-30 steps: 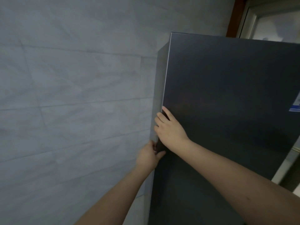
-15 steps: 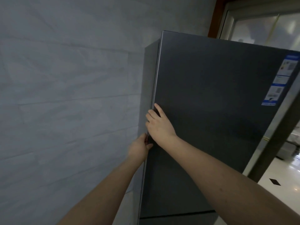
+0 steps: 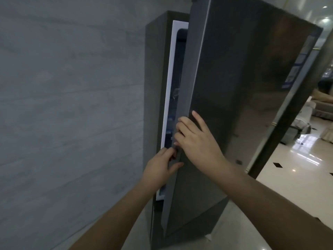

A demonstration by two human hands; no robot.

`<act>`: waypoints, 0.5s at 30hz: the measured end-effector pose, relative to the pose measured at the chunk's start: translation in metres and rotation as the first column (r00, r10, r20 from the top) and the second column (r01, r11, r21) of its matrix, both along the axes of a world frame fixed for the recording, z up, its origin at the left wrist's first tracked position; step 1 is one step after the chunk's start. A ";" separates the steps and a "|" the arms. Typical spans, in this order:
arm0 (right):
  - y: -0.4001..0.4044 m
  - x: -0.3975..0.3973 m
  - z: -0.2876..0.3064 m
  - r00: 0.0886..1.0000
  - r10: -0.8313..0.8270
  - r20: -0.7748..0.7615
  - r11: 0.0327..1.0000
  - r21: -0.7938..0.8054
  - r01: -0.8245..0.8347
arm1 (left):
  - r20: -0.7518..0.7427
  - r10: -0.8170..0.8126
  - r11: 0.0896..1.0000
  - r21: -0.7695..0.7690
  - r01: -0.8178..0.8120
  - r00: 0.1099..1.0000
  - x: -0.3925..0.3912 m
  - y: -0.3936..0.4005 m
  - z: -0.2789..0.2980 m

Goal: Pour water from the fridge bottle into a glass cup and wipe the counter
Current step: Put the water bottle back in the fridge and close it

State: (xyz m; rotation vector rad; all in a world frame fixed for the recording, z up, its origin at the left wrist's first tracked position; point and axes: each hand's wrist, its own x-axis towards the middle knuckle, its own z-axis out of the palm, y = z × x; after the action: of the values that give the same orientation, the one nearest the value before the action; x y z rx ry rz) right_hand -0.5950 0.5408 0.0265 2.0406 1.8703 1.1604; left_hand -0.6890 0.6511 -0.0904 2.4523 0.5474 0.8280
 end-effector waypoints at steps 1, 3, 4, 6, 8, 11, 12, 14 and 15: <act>-0.010 -0.002 -0.003 1.000 0.009 -0.023 1.000 0.019 -0.008 | 0.004 -0.043 0.997 0.059 0.042 0.999 -0.002 -0.004 -0.002; -0.033 -0.002 -0.011 0.998 0.027 -0.049 0.996 0.089 -0.023 | 0.004 -0.132 0.971 0.200 0.128 0.991 -0.003 -0.014 -0.004; -0.046 -0.002 -0.015 0.998 0.034 -0.056 0.992 0.124 -0.027 | 0.004 -0.174 0.948 0.271 0.167 0.985 -0.004 -0.019 -0.004; -0.072 -0.002 -0.024 0.996 0.044 -0.074 0.983 0.183 -0.029 | -0.001 -0.237 0.901 0.375 0.220 0.972 -0.003 -0.029 -0.004; -0.096 -0.001 -0.032 0.995 0.037 -0.093 0.973 0.228 -0.015 | 0.022 -0.273 0.873 0.426 0.238 0.962 0.000 -0.038 0.000; -0.127 0.001 -0.040 0.993 0.018 -0.116 0.954 0.301 0.018 | 0.060 -0.309 0.857 0.451 0.250 0.949 0.005 -0.052 0.006; -0.138 0.002 -0.043 0.992 0.012 -0.126 0.944 0.329 0.031 | 0.073 -0.318 0.858 0.446 0.254 0.945 0.008 -0.057 0.007; -0.157 0.001 -0.050 0.986 -0.002 -0.168 0.920 0.386 0.068 | 0.091 -0.320 0.864 0.437 0.251 0.943 0.013 -0.066 0.007; -0.166 0.000 -0.053 0.980 -0.011 -0.198 0.907 0.410 0.093 | 0.086 -0.315 0.866 0.434 0.249 0.945 0.017 -0.071 0.007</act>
State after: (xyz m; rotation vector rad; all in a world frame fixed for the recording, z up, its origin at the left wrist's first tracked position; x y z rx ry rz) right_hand -0.5951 0.3750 -0.0269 2.4898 1.7465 1.5078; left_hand -0.6724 0.5801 -0.0834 2.7238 -0.0656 1.0864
